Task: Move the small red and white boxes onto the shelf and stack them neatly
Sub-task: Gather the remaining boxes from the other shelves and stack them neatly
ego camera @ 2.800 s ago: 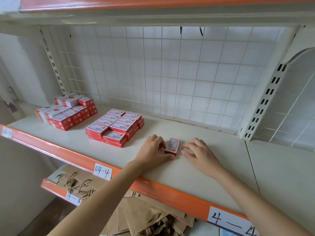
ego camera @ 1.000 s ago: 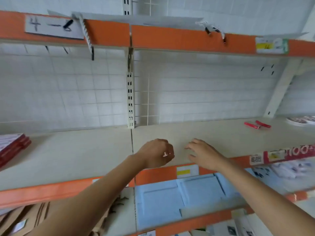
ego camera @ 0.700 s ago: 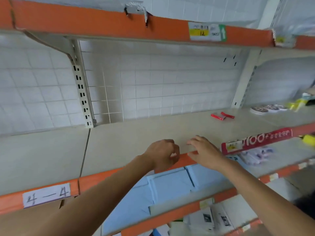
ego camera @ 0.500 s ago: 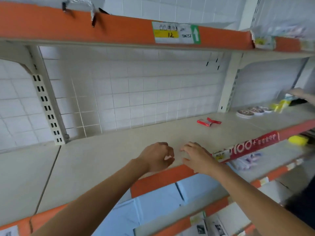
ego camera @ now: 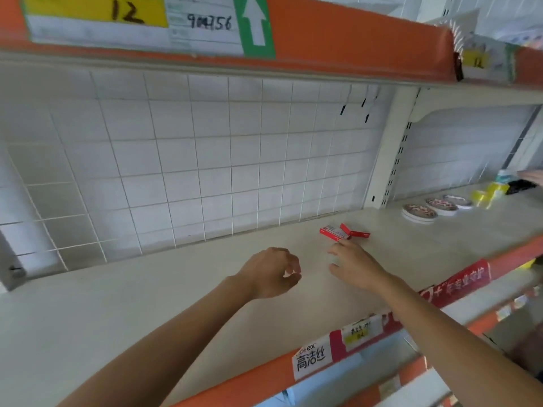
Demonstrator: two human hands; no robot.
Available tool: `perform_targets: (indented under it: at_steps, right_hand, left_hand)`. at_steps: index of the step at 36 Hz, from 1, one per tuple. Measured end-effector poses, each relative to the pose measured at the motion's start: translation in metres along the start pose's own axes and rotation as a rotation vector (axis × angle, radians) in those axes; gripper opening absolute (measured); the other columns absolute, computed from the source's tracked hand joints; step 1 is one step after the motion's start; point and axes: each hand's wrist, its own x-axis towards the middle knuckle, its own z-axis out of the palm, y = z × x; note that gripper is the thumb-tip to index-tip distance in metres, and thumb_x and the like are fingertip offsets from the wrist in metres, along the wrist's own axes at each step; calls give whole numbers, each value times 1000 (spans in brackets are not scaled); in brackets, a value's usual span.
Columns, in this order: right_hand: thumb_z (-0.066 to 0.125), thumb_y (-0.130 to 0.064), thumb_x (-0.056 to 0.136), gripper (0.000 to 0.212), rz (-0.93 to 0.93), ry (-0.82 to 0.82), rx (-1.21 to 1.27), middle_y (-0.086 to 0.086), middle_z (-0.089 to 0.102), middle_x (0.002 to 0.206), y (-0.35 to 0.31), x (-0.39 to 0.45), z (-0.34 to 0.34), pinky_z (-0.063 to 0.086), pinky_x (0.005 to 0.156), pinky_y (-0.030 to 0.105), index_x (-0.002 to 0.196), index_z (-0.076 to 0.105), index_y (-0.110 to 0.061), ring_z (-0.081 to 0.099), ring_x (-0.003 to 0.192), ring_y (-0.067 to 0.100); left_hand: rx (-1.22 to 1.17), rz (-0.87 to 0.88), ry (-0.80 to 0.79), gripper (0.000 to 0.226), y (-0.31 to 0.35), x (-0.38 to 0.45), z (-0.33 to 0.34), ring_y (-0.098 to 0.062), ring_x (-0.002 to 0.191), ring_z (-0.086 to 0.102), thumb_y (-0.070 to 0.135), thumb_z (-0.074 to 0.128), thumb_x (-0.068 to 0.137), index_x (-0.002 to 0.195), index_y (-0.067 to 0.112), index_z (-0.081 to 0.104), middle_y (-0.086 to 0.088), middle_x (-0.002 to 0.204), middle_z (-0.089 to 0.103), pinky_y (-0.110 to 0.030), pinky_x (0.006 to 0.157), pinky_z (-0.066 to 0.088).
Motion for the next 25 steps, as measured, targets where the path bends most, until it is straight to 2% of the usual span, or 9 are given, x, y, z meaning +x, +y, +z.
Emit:
perform_targets:
  at_steps: [3, 8, 12, 15, 19, 23, 25]
  right_hand:
    - [51, -22, 92, 45, -21, 31, -1, 4, 33, 148, 17, 22, -4, 26, 109, 30, 135, 44, -8, 17, 143, 19]
    - [50, -14, 89, 48, -66, 48, -14, 4, 42, 133, 38, 49, -16, 35, 103, 34, 137, 42, -13, 33, 129, 21]
    - [55, -11, 87, 46, -71, 51, -63, 3, 43, 135, 63, 66, -24, 38, 100, 37, 132, 45, -13, 35, 127, 23]
    - [58, -15, 87, 55, -88, -1, -118, 2, 33, 145, 80, 76, -29, 37, 103, 39, 139, 38, -15, 28, 132, 24]
    - [43, -8, 93, 58, -136, -97, -237, 4, 27, 150, 98, 80, -24, 34, 106, 37, 146, 24, -18, 21, 137, 26]
    - [45, -8, 91, 44, -178, -42, -288, 7, 39, 136, 110, 84, -19, 39, 98, 35, 135, 38, -13, 30, 128, 26]
    - [50, -17, 91, 38, -202, -26, -322, 6, 42, 131, 112, 84, -23, 40, 95, 35, 128, 43, -12, 32, 125, 25]
  left_hand:
    - [-15, -28, 23, 22, 1, 10, 5, -14, 90, 61, 30, 51, 93, 106, 21, 66, 3, 104, 61, -27, 80, 48]
    - [-9, -88, 19, 22, 7, 28, 10, -14, 89, 62, 29, 52, 92, 105, 20, 66, 2, 104, 62, -29, 81, 49]
    - [2, -128, 49, 21, 19, 44, 9, -13, 89, 62, 29, 51, 93, 105, 20, 66, 1, 102, 62, -28, 80, 48]
    - [4, -145, 67, 21, 30, 54, 12, -14, 88, 62, 27, 51, 92, 104, 19, 67, 1, 102, 63, -29, 80, 49]
    - [7, -183, 82, 21, 44, 63, 22, -15, 89, 63, 26, 52, 92, 105, 18, 67, 0, 104, 63, -31, 80, 50]
    - [22, -209, 94, 22, 57, 64, 34, -16, 88, 63, 26, 52, 92, 106, 18, 67, -2, 103, 64, -30, 78, 51]
    - [22, -232, 97, 22, 63, 62, 40, -17, 88, 62, 26, 52, 93, 106, 17, 67, -3, 103, 64, -31, 78, 51]
